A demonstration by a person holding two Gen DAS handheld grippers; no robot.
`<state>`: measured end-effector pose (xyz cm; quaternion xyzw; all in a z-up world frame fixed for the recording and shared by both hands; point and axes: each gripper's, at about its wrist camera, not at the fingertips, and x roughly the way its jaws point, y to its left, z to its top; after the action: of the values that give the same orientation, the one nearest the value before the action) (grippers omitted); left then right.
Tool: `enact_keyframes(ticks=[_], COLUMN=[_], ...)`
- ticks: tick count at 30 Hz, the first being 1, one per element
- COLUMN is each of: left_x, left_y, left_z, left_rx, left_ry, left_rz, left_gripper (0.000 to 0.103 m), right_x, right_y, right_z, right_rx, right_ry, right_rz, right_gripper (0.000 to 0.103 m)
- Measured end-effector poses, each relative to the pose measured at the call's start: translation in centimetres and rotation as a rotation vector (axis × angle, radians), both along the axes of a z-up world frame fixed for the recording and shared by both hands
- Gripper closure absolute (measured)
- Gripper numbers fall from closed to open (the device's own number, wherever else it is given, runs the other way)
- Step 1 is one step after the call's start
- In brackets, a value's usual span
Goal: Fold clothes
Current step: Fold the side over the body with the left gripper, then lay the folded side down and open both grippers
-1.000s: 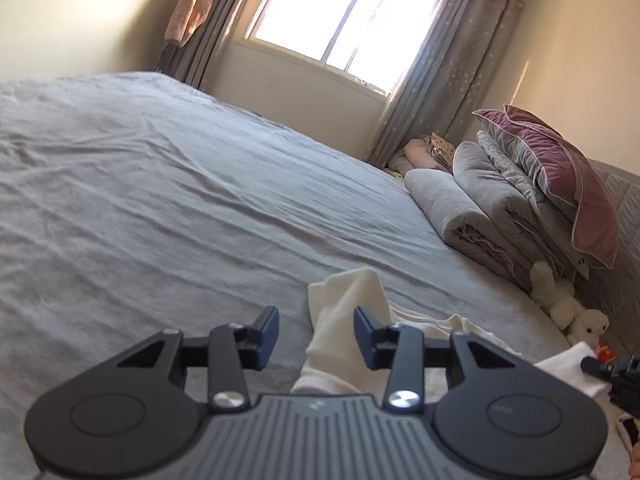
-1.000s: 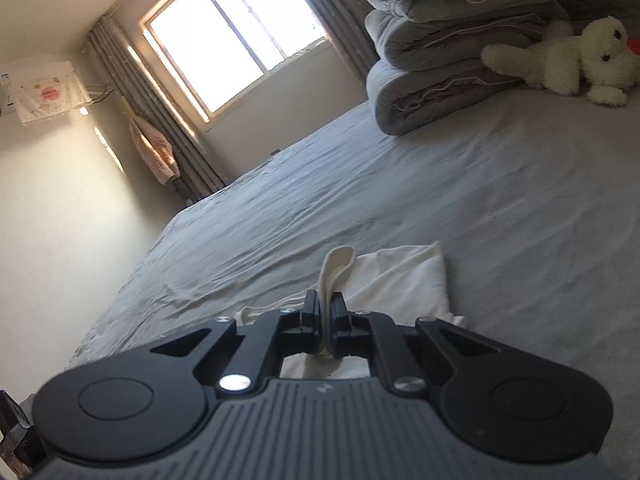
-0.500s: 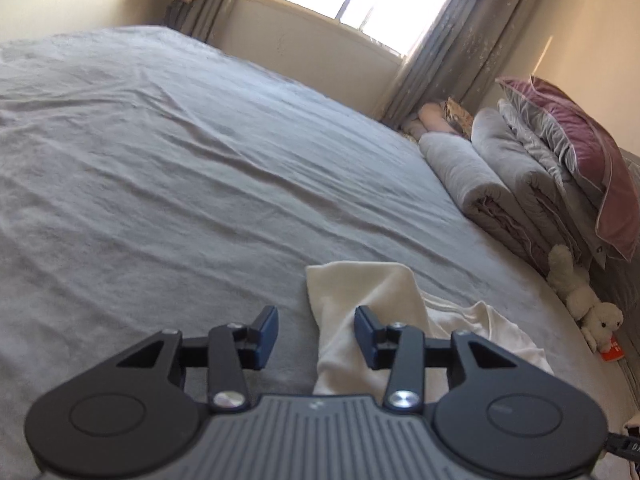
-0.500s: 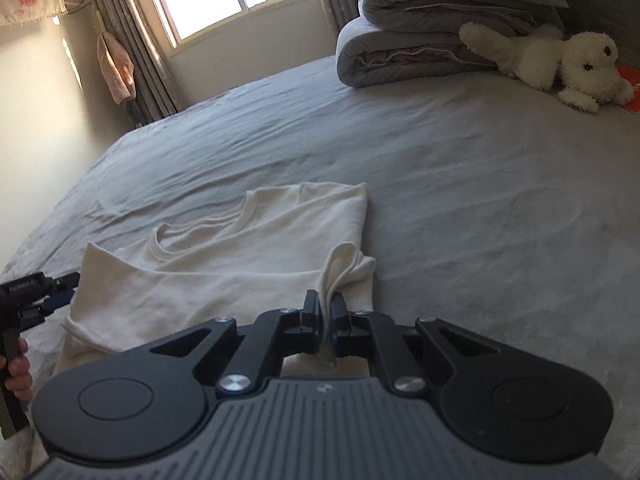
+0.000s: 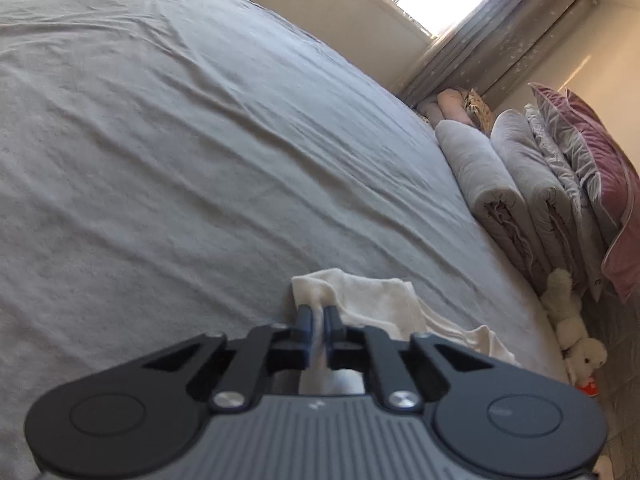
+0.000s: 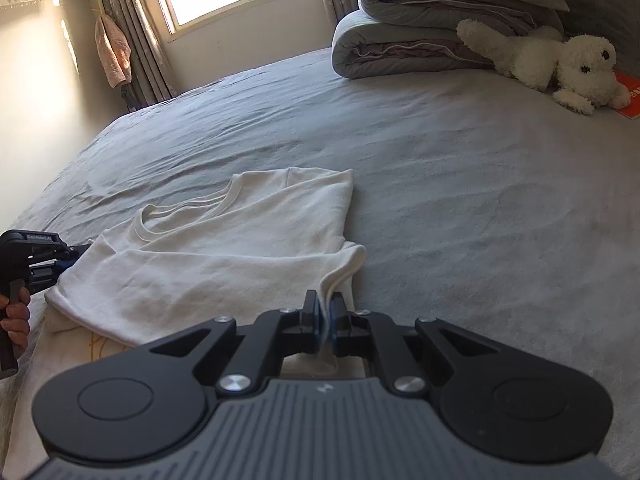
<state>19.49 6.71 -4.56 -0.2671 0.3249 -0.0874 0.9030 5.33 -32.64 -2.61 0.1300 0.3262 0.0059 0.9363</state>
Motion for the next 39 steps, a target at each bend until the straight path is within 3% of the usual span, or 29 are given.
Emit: enact_keyframes(ticks=[3, 7, 10, 13, 16, 20, 24, 30, 31, 33, 39], left_x=[-0.9, -0.5, -0.7, -2.2, -4.0, -6.0, -6.7, -7.9, -8.0, -8.1, -8.3], left_y=[-0.1, -0.9, -0.6, -0.1, 0.1, -0.7, -2.4, -3.0, -3.1, -3.0, -2.9], left_z=[0.3, -0.8, -0.3, 1.2, 2.6, 2.8, 1.3, 0.2, 0.2, 0.1, -0.1], left_rx=[0.029, 0.122, 0.124, 0.134, 0.137, 0.117, 0.198, 0.265, 0.276, 0.278, 0.277], left_ry=[-0.059, -0.026, -0.015, -0.057, -0.115, -0.169, -0.150, -0.162, -0.166, -0.169, -0.163], left_rz=[0.029, 0.023, 0.032, 0.033, 0.012, -0.085, -0.149, -0.149, -0.150, -0.146, -0.119], left_gripper=[0.099, 0.098, 0.093, 0.093, 0.093, 0.093, 0.093, 0.093, 0.093, 0.093, 0.096], right_x=[0.0, 0.0, -0.1, -0.2, -0.3, -0.7, -0.7, 0.6, 0.6, 0.6, -0.2], right_y=[0.0, -0.1, -0.2, -0.3, -0.4, -0.4, -0.3, -1.0, -1.1, -0.9, 0.6], right_z=[0.0, -0.2, -0.1, -0.1, 0.0, 0.6, 0.8, -1.1, -1.2, -0.9, 0.5], right_rx=[-0.013, -0.019, -0.021, -0.023, -0.025, -0.046, -0.049, -0.011, -0.002, -0.011, -0.137], right_ry=[-0.018, -0.028, -0.032, -0.035, -0.039, -0.076, -0.083, -0.031, -0.044, -0.074, -0.213], right_rz=[-0.001, 0.002, 0.005, 0.007, 0.010, -0.028, -0.030, -0.048, -0.052, -0.049, -0.057], right_gripper=[0.095, 0.095, 0.095, 0.094, 0.086, 0.067, 0.066, 0.063, 0.065, 0.098, 0.099])
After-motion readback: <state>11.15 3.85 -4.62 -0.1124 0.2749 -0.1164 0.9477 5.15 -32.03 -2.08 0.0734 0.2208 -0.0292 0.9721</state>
